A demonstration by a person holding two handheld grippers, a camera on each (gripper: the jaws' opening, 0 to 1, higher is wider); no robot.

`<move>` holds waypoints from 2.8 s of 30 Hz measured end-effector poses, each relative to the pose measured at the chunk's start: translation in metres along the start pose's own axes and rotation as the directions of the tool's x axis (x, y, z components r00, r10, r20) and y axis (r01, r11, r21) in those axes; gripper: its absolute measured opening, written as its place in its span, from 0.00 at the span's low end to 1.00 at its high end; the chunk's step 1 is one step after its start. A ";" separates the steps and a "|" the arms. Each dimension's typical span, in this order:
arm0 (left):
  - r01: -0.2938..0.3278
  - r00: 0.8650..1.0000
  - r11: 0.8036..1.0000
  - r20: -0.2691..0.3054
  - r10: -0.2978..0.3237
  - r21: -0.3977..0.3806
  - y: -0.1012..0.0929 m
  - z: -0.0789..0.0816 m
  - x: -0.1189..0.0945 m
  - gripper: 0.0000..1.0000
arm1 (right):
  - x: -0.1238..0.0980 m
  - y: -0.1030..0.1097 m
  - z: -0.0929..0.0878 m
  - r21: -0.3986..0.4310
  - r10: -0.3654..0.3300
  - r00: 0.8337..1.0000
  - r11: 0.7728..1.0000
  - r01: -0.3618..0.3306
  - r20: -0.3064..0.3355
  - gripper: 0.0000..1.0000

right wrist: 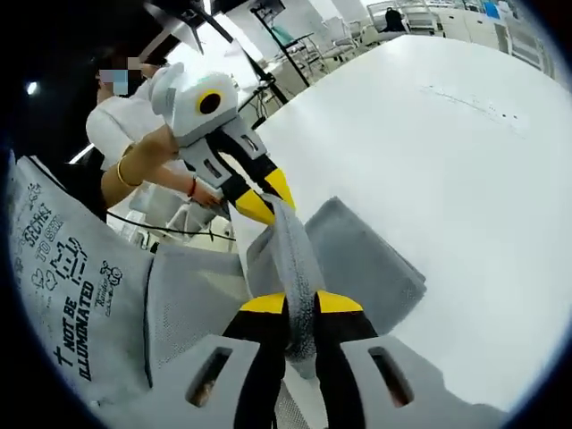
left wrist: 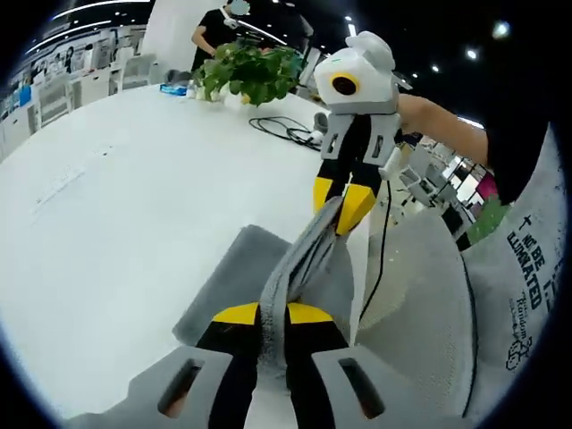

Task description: Fold the towel on the table until its edges align and the towel forms a compact rectangular stack.

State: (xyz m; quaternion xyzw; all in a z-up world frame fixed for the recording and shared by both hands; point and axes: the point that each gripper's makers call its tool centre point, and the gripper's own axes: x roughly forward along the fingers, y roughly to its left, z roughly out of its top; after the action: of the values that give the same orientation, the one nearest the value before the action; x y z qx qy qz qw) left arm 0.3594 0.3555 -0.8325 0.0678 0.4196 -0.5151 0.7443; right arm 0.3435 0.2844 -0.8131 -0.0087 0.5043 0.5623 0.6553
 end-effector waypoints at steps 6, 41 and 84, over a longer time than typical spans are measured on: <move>-0.022 0.998 0.999 -0.057 0.020 -0.045 0.015 -0.022 0.023 0.10 | 0.015 -0.016 0.002 0.179 0.075 0.992 0.979 -0.093 0.105 0.09; -0.172 0.981 0.959 0.045 0.187 -0.224 0.059 -0.033 0.027 0.30 | 0.022 -0.085 -0.016 0.190 -0.208 0.960 0.966 0.173 0.185 0.22; -0.205 0.878 0.904 0.337 0.339 -0.375 0.048 -0.019 -0.031 0.49 | -0.021 -0.085 -0.093 0.274 -0.391 0.883 0.907 0.321 0.260 0.38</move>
State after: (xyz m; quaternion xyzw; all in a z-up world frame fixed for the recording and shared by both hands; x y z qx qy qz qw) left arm 0.3844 0.4101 -0.8388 -0.1032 0.3267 -0.3297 0.8797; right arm 0.3489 0.1839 -0.8920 0.0601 0.4448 0.3657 0.8154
